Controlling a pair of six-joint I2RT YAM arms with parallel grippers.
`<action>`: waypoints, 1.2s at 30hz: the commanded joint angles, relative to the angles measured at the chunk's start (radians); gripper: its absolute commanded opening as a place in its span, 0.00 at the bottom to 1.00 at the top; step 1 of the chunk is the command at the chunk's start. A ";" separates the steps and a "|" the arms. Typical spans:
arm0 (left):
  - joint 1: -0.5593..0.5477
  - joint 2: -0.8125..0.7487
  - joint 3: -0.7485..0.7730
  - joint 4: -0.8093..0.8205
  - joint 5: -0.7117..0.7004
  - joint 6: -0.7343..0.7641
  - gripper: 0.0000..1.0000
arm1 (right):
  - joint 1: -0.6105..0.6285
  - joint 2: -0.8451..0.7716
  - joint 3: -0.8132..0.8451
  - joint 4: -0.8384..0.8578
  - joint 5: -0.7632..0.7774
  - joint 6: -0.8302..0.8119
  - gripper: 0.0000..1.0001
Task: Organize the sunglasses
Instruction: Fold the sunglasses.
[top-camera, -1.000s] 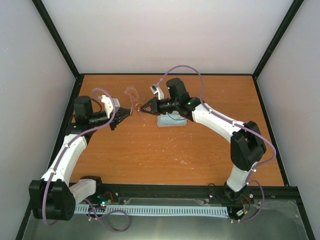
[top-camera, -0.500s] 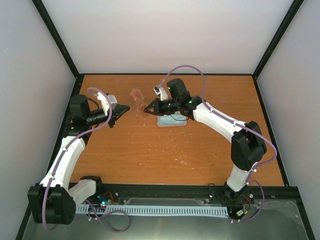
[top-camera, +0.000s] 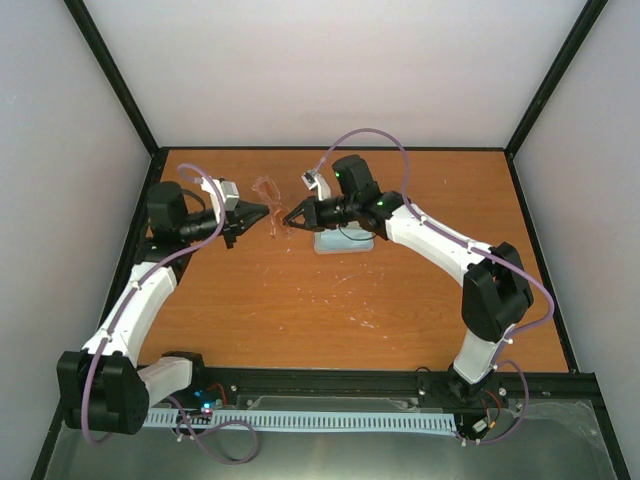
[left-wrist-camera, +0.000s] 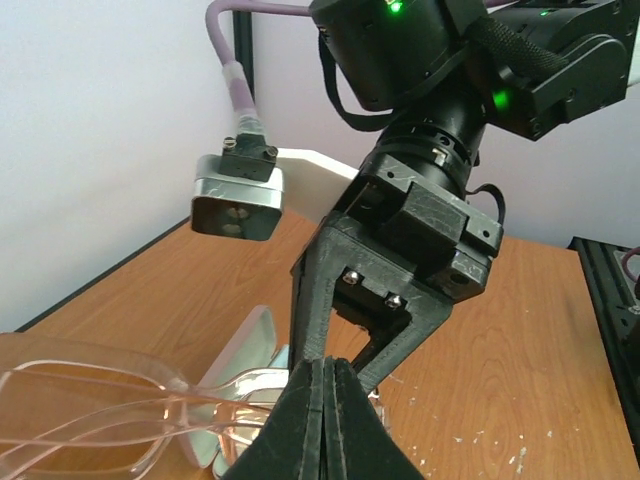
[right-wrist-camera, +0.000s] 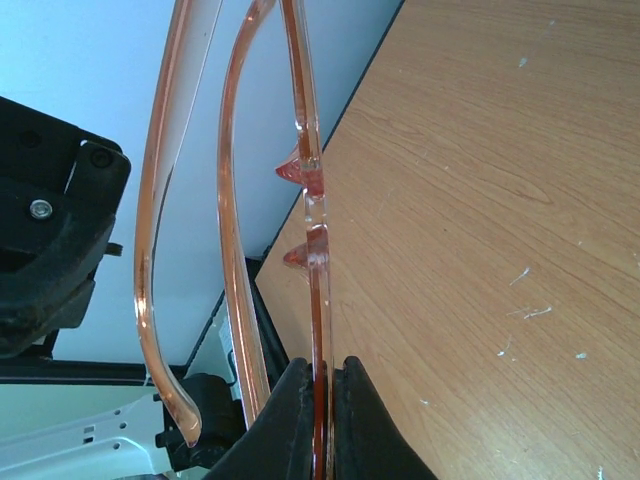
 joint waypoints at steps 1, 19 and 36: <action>-0.019 0.012 0.007 0.059 0.030 -0.033 0.01 | 0.007 -0.020 0.038 0.045 -0.033 -0.002 0.03; -0.070 0.108 -0.011 0.042 0.007 0.047 0.01 | 0.021 -0.039 0.082 0.062 -0.102 -0.007 0.03; -0.048 0.004 0.100 -0.204 -0.021 0.129 0.22 | -0.144 -0.192 -0.098 -0.306 -0.057 -0.225 0.03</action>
